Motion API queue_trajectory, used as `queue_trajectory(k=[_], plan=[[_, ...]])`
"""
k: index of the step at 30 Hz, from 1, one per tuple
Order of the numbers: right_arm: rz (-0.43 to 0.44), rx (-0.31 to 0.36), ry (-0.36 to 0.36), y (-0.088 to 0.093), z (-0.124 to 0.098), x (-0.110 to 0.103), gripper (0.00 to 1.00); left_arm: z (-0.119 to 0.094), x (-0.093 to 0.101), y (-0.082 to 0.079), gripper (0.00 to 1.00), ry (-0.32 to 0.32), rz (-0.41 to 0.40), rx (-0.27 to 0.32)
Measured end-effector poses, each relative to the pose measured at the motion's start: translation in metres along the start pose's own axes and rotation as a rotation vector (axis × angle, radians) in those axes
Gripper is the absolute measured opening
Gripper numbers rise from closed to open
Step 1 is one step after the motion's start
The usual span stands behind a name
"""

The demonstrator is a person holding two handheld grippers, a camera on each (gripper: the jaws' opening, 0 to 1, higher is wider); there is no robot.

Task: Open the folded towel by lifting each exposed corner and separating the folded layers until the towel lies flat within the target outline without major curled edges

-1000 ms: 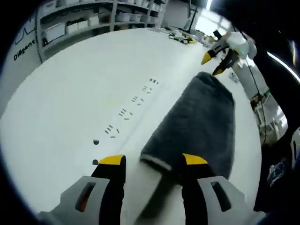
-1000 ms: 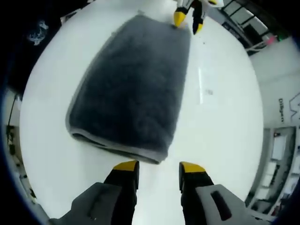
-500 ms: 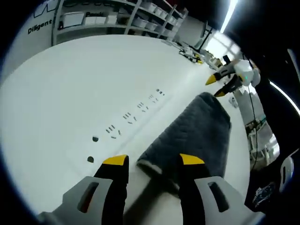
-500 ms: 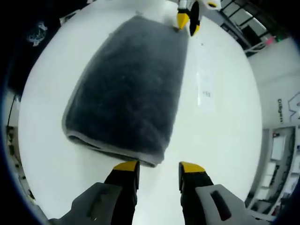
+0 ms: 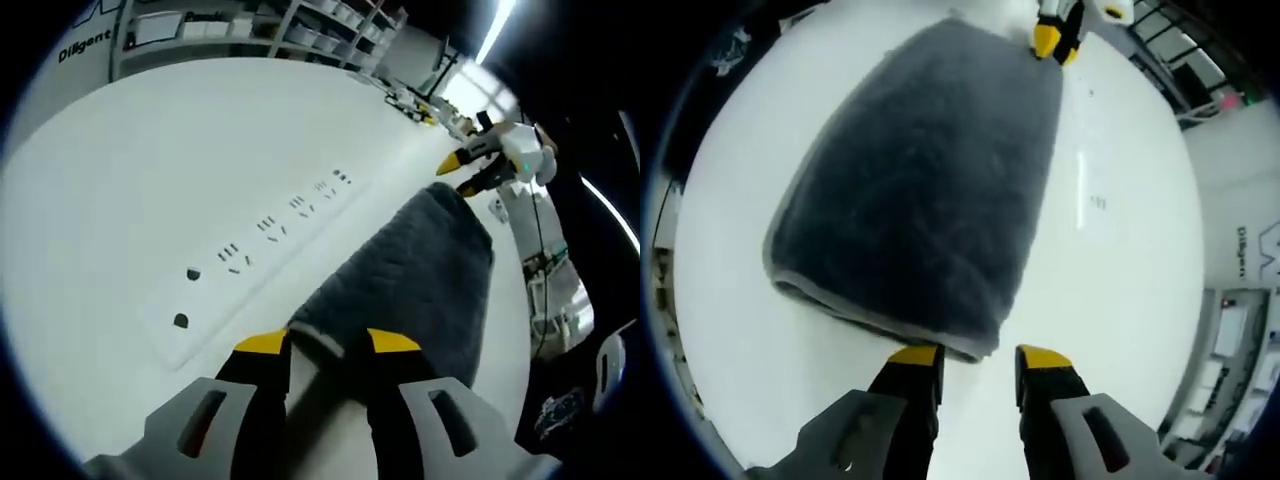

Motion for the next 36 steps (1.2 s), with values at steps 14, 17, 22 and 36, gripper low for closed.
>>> queue_trajectory(k=[14,17,22,36], plan=[[0.017,0.119,0.027,0.006,0.010,-0.003,0.19,0.002,0.001,0.000,0.20,-0.025,-0.005,-0.001],[0.004,0.107,0.030,0.007,0.014,-0.005,0.18,0.004,0.003,0.002,0.18,-0.034,-0.021,-0.001],[0.014,0.107,0.031,0.008,0.020,-0.008,0.17,0.007,0.008,0.005,0.16,-0.051,0.000,-0.007],[0.033,0.125,0.042,0.008,0.025,-0.013,0.04,0.012,0.012,0.003,0.08,-0.067,0.023,-0.023]])
Point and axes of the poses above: the point that each gripper's makers call its tool centre point, and the gripper's own axes: z roughly forward along the fingers, x roughly to its right, y roughly out of its underside, the point moved 10 cm from there along -z, roughly backward along the fingers, and after that the axes turned 7 degrees about -y, right-handed, at the moved point
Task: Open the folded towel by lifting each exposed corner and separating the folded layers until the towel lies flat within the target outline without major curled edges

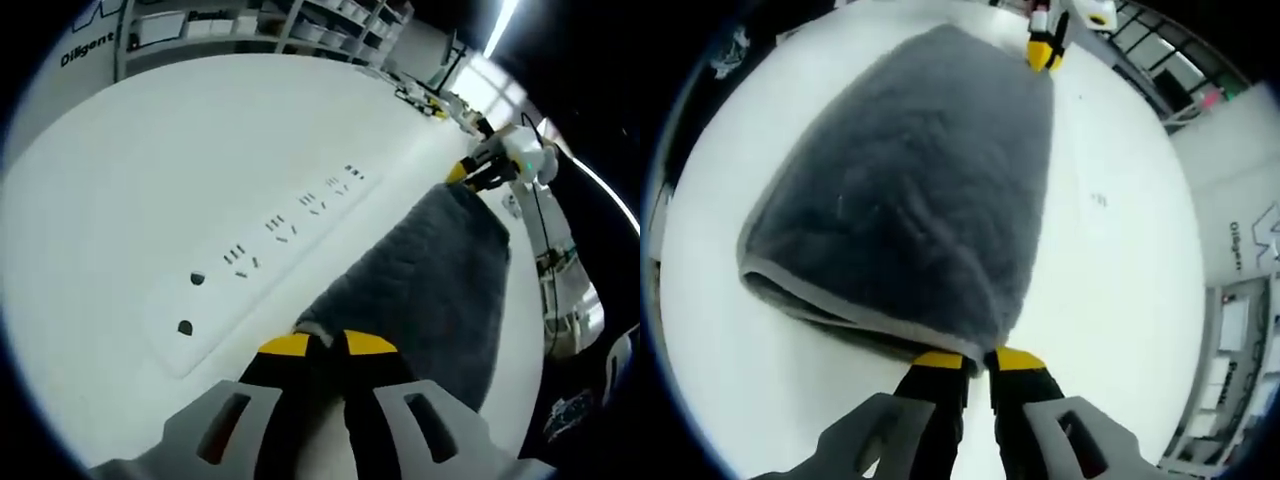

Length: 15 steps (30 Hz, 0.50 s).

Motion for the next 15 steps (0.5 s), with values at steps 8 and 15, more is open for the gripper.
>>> queue_trajectory(k=[8,15], plan=[[0.009,-0.007,0.003,-0.002,0.003,-0.005,0.01,0.000,-0.005,0.001,0.07,-0.011,0.007,0.001],[0.035,-0.025,0.001,-0.003,0.005,-0.005,0.01,0.001,-0.017,-0.006,0.05,-0.026,0.029,-0.005]])
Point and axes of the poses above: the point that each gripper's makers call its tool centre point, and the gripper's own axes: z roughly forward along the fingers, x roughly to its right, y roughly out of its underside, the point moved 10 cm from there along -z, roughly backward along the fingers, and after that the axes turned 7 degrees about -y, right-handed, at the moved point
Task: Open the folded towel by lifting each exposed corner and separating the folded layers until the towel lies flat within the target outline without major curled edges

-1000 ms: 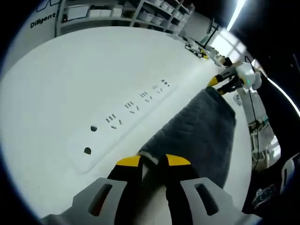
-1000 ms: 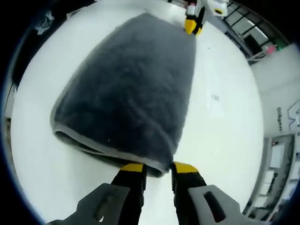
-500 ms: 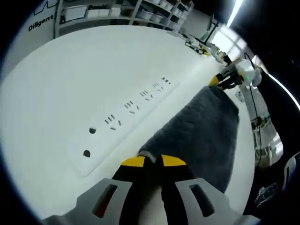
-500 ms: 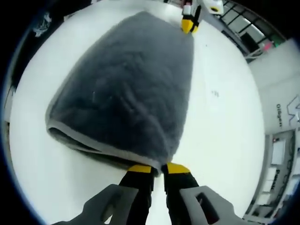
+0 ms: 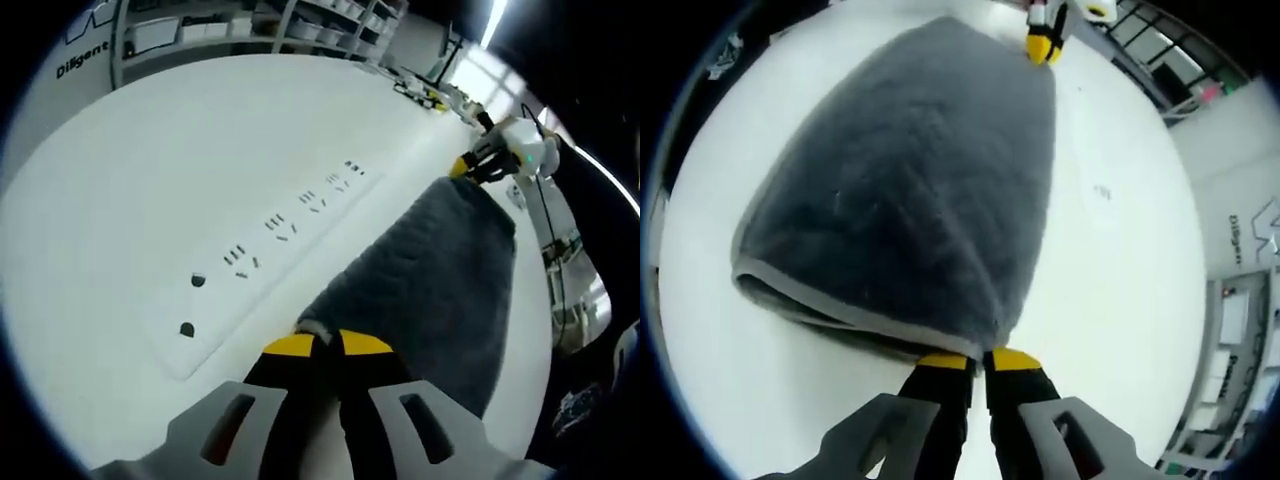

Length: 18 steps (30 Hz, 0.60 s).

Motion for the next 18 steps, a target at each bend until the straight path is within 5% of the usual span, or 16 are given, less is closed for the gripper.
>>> queue_trajectory(k=[18], plan=[[0.166,0.084,0.029,0.006,-0.002,-0.019,0.00,0.002,0.013,-0.001,0.05,-0.051,0.103,0.046]])
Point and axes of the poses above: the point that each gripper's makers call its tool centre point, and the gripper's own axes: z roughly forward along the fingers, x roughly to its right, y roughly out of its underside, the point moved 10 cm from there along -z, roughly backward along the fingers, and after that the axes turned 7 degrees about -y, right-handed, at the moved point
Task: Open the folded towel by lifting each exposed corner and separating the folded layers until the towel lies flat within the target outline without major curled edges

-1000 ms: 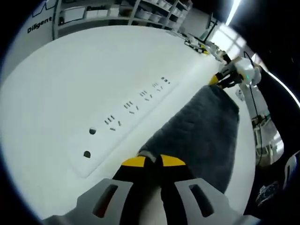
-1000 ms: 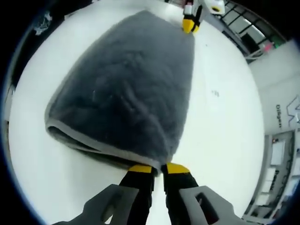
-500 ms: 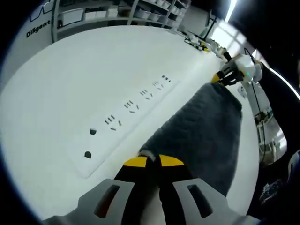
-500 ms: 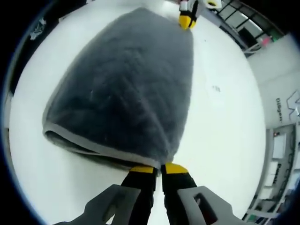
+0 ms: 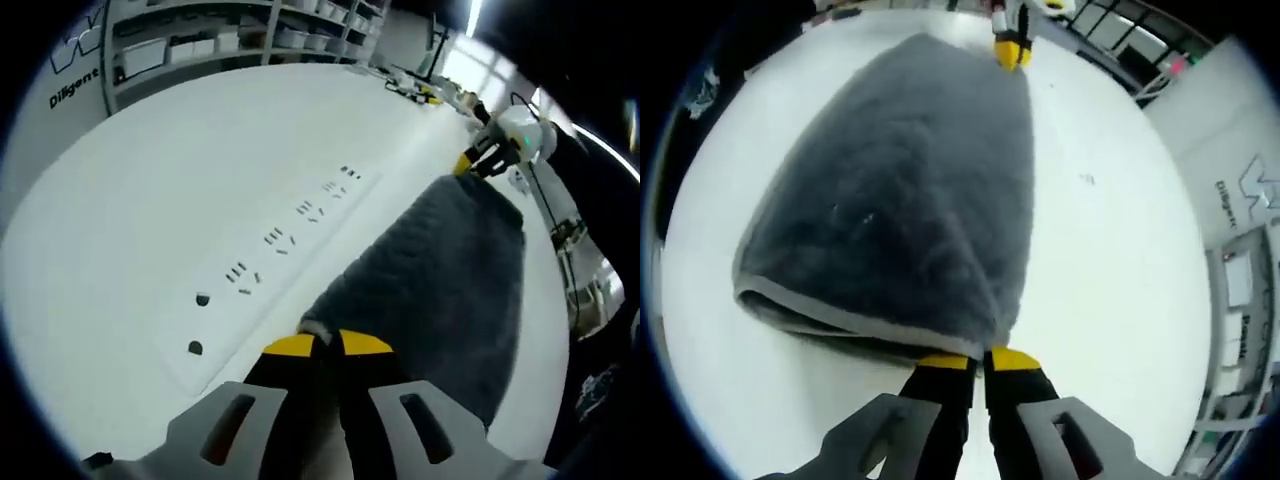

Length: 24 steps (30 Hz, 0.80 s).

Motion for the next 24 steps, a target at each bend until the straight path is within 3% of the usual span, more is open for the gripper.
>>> queue_trajectory(k=[13,19,20,24], plan=[[0.020,0.007,0.063,0.000,-0.006,-0.048,0.00,0.006,0.015,-0.011,0.04,-0.040,0.129,-0.007],[0.089,0.036,0.084,0.000,-0.008,-0.067,0.00,0.010,0.026,-0.016,0.04,-0.065,0.173,-0.019],[0.095,0.042,0.086,0.000,-0.008,-0.070,0.00,0.009,0.035,-0.013,0.04,-0.072,0.187,-0.019],[0.113,0.045,0.108,-0.006,-0.008,-0.087,0.00,0.010,0.030,-0.018,0.04,-0.083,0.217,-0.030]])
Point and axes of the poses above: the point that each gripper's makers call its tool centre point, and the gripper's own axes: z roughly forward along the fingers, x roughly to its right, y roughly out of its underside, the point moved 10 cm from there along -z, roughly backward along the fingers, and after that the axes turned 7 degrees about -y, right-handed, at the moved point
